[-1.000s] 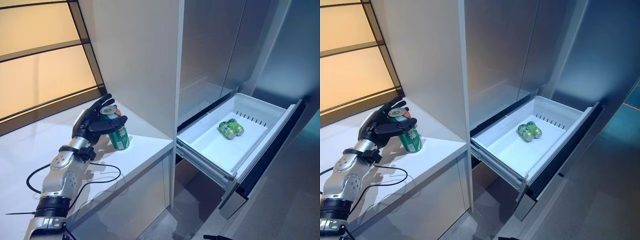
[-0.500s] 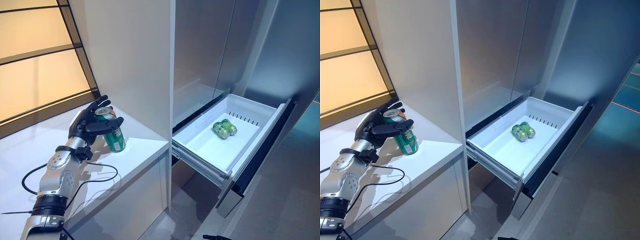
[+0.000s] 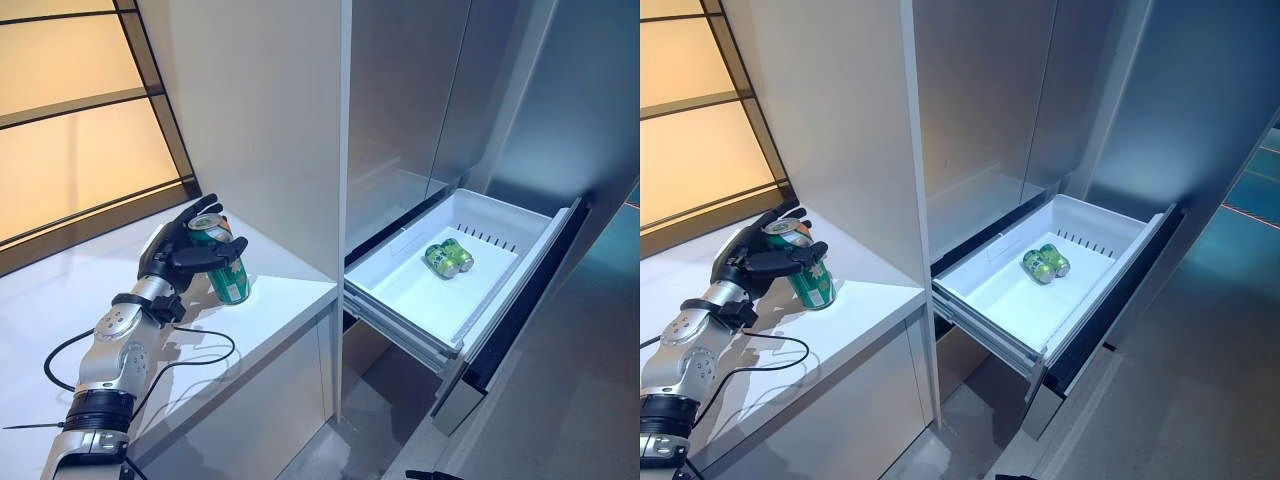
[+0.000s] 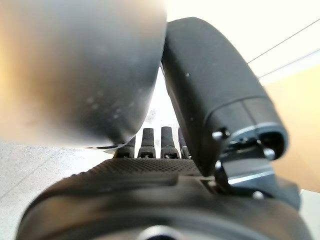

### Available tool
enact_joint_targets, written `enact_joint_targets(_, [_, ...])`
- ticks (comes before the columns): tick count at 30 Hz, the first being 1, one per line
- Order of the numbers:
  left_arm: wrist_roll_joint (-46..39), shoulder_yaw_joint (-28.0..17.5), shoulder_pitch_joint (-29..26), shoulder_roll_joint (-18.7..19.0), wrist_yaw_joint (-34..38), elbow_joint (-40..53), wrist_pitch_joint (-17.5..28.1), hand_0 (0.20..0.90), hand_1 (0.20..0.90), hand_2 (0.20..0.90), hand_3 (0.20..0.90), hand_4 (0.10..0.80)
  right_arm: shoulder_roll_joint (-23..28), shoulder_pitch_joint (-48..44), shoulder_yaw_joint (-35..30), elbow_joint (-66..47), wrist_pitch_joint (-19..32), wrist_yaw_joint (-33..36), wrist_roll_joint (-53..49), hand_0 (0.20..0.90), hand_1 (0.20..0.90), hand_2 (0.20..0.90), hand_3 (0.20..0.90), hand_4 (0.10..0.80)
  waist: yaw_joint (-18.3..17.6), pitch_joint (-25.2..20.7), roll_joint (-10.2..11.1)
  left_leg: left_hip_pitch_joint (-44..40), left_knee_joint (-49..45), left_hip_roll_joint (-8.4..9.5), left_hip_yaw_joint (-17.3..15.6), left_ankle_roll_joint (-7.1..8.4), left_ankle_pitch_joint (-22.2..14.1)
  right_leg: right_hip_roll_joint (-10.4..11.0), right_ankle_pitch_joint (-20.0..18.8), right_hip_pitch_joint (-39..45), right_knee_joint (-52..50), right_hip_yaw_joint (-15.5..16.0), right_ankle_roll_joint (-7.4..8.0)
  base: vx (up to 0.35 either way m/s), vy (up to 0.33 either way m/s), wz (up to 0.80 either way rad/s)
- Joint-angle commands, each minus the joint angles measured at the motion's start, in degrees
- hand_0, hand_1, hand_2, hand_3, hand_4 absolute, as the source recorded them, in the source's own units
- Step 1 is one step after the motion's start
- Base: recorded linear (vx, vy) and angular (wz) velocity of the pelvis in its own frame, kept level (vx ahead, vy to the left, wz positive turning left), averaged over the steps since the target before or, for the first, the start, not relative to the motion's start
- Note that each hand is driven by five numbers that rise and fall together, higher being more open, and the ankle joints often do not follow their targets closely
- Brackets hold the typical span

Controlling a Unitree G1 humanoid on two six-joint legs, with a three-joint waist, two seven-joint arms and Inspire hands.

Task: Put drinks into fridge and close the fridge

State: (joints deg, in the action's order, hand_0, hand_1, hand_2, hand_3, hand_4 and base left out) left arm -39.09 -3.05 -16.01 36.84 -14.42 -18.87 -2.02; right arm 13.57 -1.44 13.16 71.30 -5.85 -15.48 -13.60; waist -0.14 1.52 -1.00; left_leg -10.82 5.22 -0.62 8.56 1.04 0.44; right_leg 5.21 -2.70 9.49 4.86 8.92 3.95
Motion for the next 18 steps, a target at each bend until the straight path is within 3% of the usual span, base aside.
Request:
enact_joint_targets(1, [0.5,-2.6,-10.0,3.9,-0.8,1.0,5.6,0.3,0.3,0.3,0.2,0.1,1.5,0.0,1.6,2.9,-0.9,-0.7,0.3,0.9,0.9,0.9,0.9,0.8,0.7,-0.6,-0.6,0.4,-0.2,2.6,-9.1,-2.22,-1.8,-0.7,1.7,0.6,-1.5,-4.7,-0.3,0.0,0.0,0.0])
enact_joint_targets(18, [-5.1,-2.7,-10.4,2.2,-0.3,6.4,8.2,0.3,0.3,0.3,0.2,0.1,1.0,-0.4,4.3,-2.9,3.9,-1.8,-1.9,0.9,0.9,0.9,0.9,0.8,0.6,-0.2,-0.3,0.4,-0.2,2.52,-9.1,-2.17,-1.8,-0.8,1.3,0.7,-1.0,-4.9,-0.46,0.0,0.0,0.0])
